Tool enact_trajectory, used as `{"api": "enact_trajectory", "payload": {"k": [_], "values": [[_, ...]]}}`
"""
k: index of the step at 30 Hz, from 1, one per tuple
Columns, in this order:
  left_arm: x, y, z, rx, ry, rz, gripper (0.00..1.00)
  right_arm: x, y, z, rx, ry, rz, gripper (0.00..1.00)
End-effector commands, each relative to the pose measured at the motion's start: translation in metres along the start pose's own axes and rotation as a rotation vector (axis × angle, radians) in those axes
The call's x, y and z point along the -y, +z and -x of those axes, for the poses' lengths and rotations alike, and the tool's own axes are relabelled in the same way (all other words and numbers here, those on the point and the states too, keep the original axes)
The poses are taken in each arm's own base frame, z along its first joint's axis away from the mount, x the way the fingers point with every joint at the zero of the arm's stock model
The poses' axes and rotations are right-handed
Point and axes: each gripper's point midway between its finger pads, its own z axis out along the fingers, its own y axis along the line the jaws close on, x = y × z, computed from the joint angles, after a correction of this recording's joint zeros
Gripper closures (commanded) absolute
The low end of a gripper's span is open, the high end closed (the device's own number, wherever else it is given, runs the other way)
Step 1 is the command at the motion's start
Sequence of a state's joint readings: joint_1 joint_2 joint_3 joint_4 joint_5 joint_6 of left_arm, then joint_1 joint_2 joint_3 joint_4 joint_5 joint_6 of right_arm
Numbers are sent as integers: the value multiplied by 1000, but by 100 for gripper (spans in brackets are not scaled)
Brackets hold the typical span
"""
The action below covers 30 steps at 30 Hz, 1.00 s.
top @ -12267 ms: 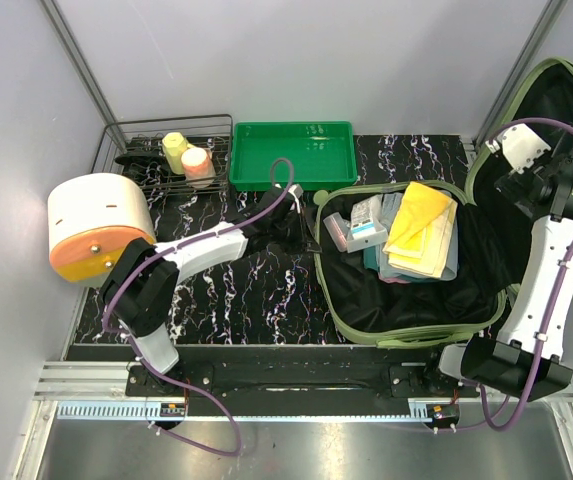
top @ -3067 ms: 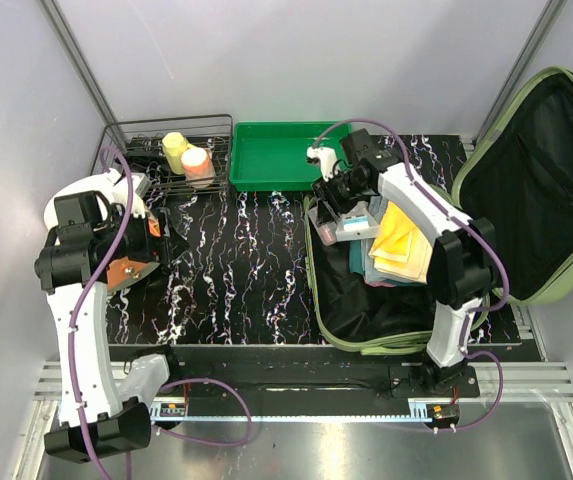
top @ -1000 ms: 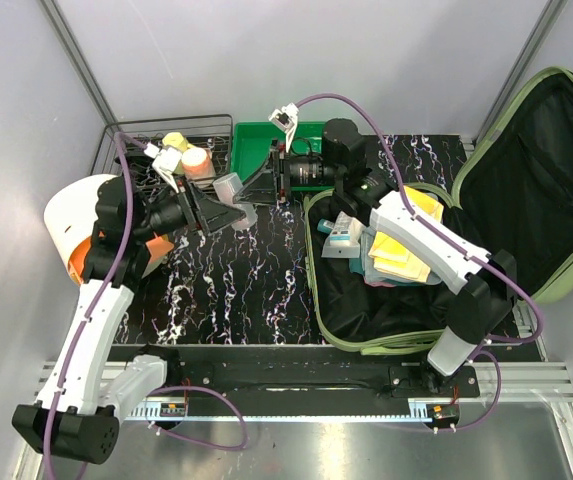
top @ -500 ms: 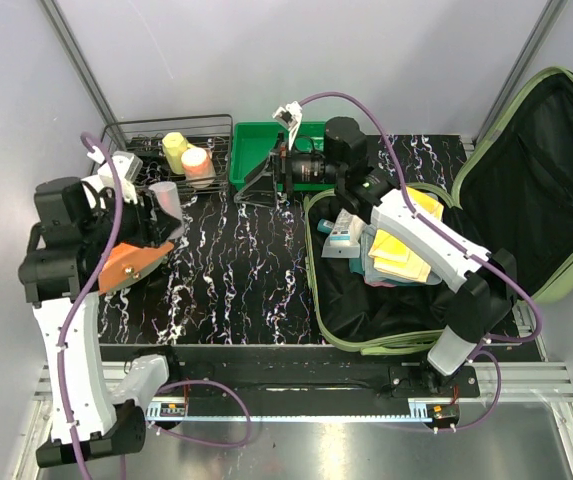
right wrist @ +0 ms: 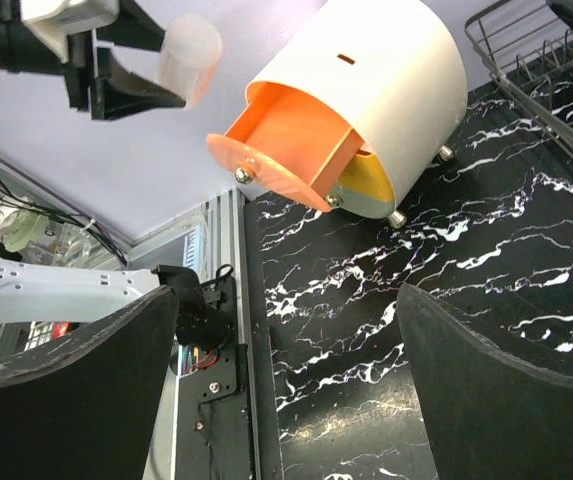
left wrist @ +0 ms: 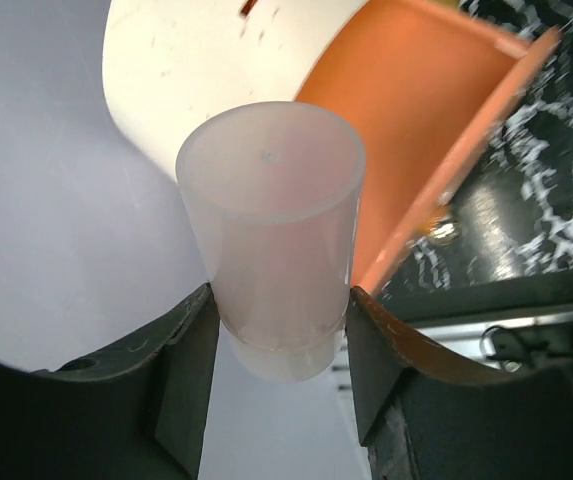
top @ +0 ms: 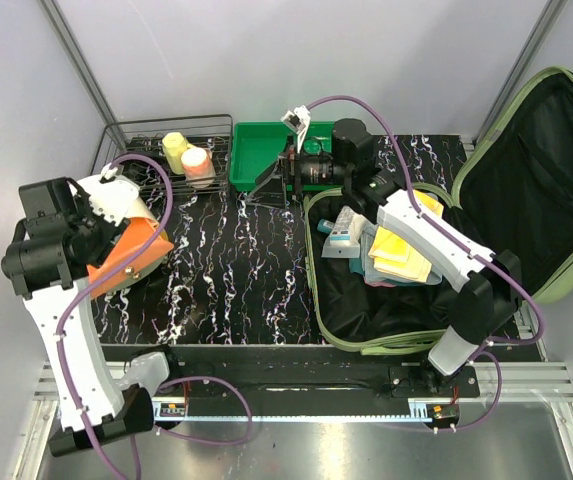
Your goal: Open, take out, and arrange the luggage
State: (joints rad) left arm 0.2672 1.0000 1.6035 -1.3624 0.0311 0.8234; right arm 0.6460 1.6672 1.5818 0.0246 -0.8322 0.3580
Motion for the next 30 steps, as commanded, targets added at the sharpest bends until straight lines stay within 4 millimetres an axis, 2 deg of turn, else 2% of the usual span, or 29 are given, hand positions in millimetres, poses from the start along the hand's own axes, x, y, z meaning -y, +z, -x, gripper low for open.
{"api": "enact_trajectory", "payload": {"k": [1, 6, 12, 13, 15, 16, 18, 20, 24, 30], "values": [[6, 1, -47, -243, 124, -115, 83, -25, -15, 11, 30, -77, 30, 0], [5, 14, -55, -291, 205, -168, 77, -24, -20, 4, 24, -71, 21, 0], [14, 28, -64, -327, 233, -237, 72, -22, -26, 1, 25, -72, 9, 0], [14, 28, -64, -330, 238, -237, 54, -21, -27, 1, 25, -73, 6, 0], [13, 28, -63, -328, 235, -233, 35, -21, -28, 1, 28, -73, 4, 0], [12, 28, -62, -325, 230, -232, 19, -21, -27, -2, 25, -70, 4, 0], [7, 25, -56, -311, 224, -212, 4, -20, -28, -2, 28, -72, 4, 0], [2, 22, -53, -305, 218, -193, 1, -20, -29, -4, 25, -70, 4, 0], [-14, 10, -40, -272, 207, -119, 1, -16, -30, -6, 27, -71, 3, 0], [-19, -15, -25, -183, 146, -37, 1, -12, -31, -7, 28, -73, 9, 0]]}}
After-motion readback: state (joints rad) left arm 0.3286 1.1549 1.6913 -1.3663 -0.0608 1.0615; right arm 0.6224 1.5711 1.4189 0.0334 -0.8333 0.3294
